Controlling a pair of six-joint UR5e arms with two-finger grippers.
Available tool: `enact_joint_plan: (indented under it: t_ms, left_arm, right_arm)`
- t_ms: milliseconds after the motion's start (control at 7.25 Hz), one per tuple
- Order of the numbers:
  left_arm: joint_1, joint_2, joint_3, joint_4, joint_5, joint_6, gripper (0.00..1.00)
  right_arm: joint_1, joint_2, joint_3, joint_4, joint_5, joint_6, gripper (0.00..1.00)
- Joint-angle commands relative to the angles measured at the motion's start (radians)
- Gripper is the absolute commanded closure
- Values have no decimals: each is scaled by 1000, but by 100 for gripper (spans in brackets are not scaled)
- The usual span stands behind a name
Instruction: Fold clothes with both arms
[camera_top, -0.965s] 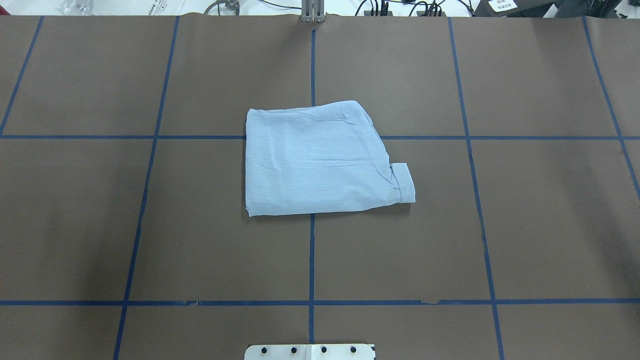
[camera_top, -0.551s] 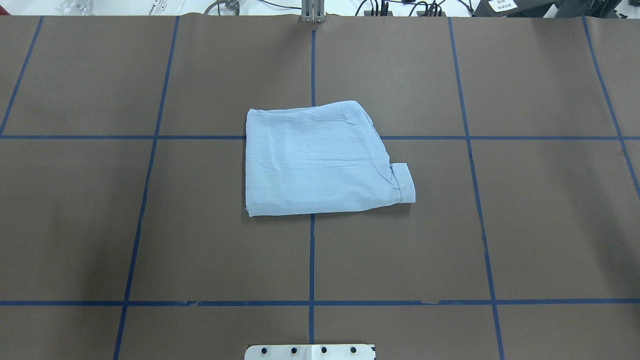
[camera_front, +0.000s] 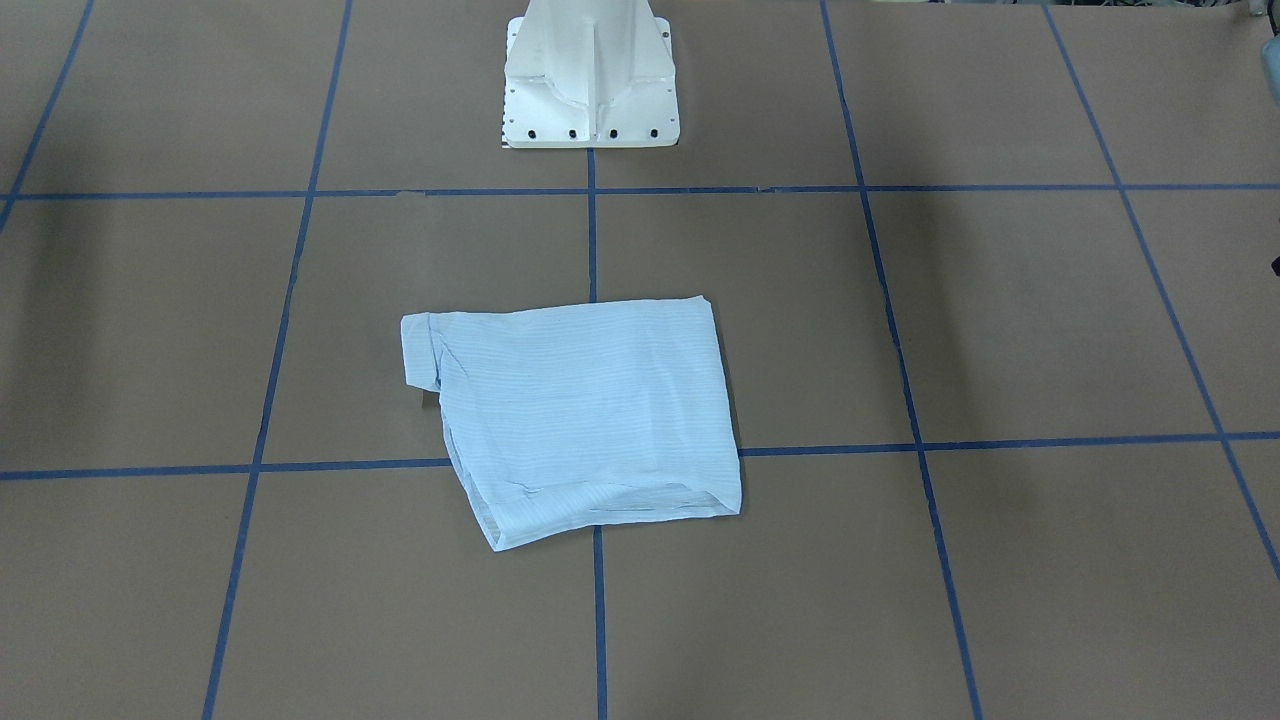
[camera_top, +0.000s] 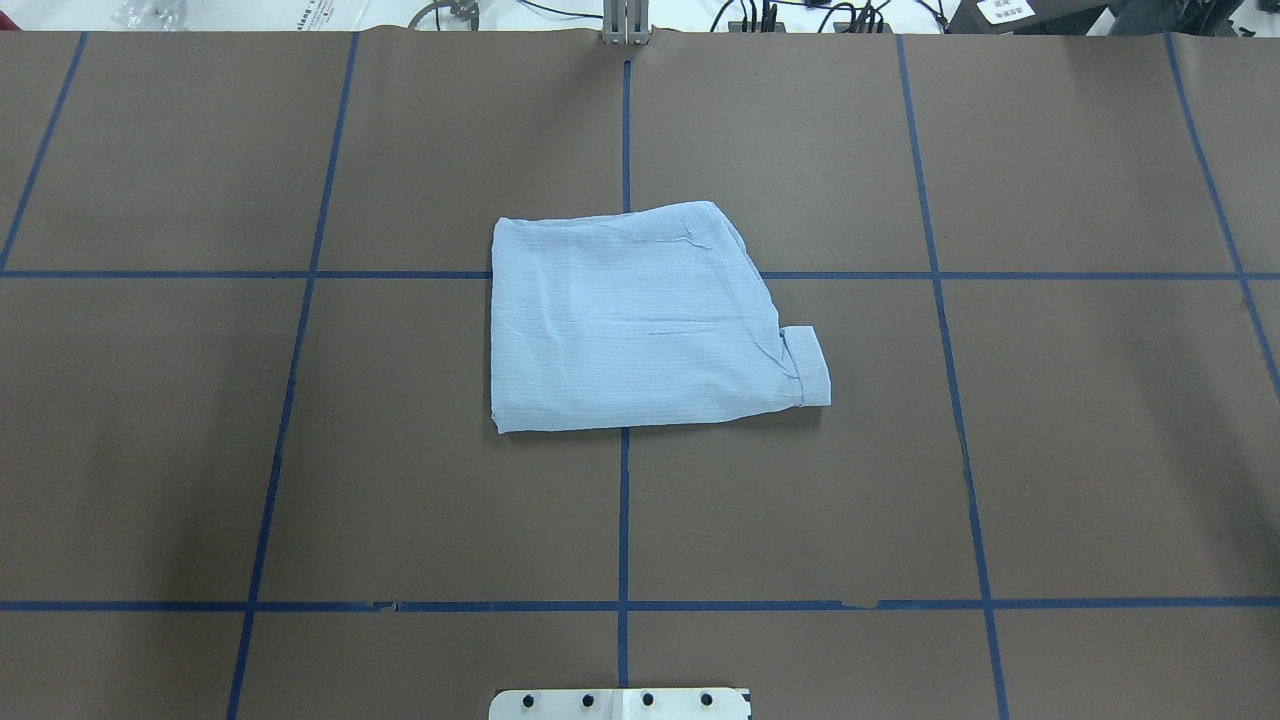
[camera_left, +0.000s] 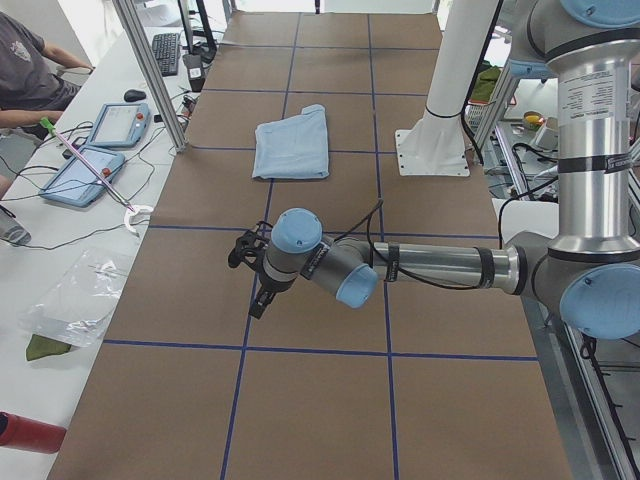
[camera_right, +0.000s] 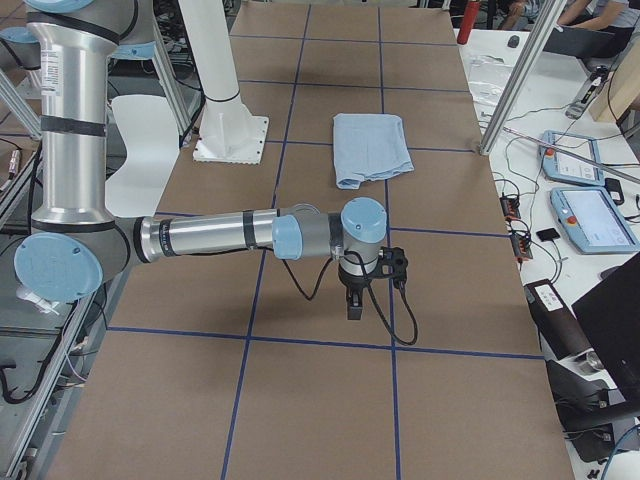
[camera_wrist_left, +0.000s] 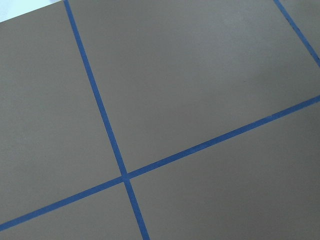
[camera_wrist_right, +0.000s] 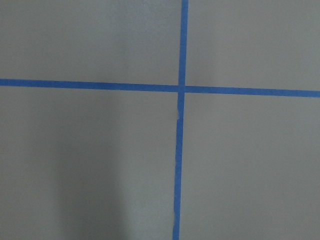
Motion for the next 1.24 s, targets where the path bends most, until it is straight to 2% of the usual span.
enact_joint_plan:
  t_ms: [0, 689, 827, 1103]
  left_arm:
    - [1, -2, -14, 2, -6, 0, 0]
    - [-1, 3, -14, 4, -5, 0, 0]
    - [-10, 19, -43, 10, -46, 0, 0]
    - [-9, 30, -25, 4, -51, -2, 0]
  right_arm:
    - [-3, 1, -5, 0, -19, 1, 0]
    - [-3, 16, -16, 2, -16, -2, 0]
    - [-3, 16, -17, 2, -16, 0, 0]
    - [-3, 16, -17, 2, -16, 0, 0]
